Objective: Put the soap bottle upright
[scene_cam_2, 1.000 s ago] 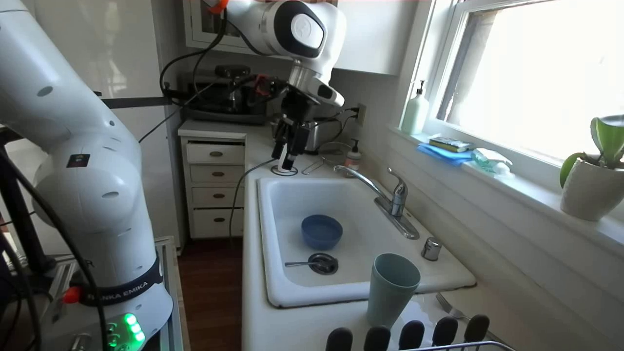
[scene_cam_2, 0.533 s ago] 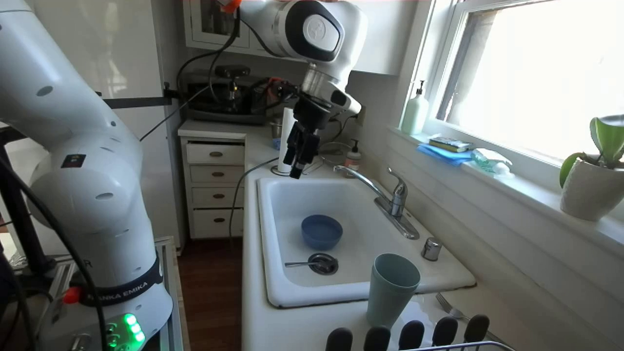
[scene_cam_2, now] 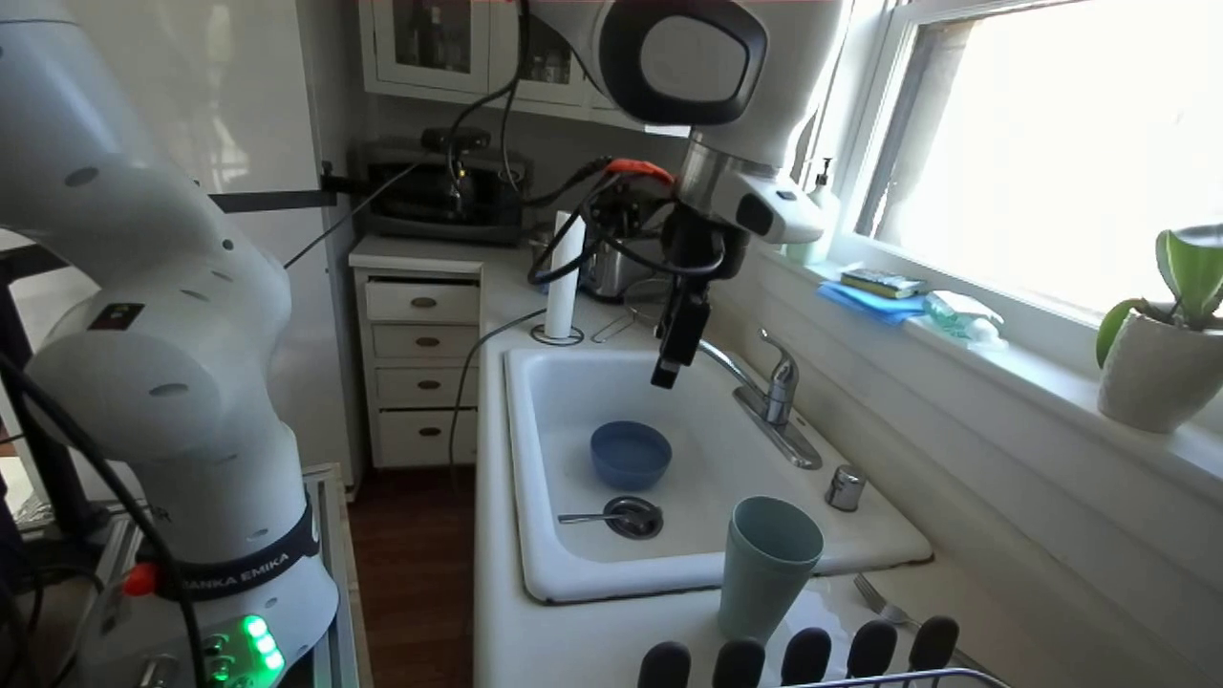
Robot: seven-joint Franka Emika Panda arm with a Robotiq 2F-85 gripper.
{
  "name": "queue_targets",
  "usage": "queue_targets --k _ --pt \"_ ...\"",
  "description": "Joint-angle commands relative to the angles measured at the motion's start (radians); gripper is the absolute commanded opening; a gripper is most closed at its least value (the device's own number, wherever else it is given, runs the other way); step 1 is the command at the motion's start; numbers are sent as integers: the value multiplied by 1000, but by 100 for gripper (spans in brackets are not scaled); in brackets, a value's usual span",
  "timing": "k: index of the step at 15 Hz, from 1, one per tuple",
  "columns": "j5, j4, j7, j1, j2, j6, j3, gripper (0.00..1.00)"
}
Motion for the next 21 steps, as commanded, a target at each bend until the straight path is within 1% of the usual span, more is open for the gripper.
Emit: queue_targets --k 1,5,6,8,10,11,12,16,17,18,21 --pt "11 8 -3 -11 11 8 1 100" --pt "19 12 -2 -9 26 16 2 100" --pt "0 29 37 -23 45 18 6 100" --pt "2 73 122 -46 101 49 1 100" --pt "46 137 124 -50 169 81 -23 100" --pt "70 176 117 -49 205 117 -34 100" --pt "101 207 93 -44 238 136 -47 100" --pt "136 346 147 -35 354 252 -44 100" --pt "140 390 123 -29 398 278 -44 100" --pt "156 438 128 -26 442 304 -45 100" --pt "232 561 101 -21 550 341 -41 100"
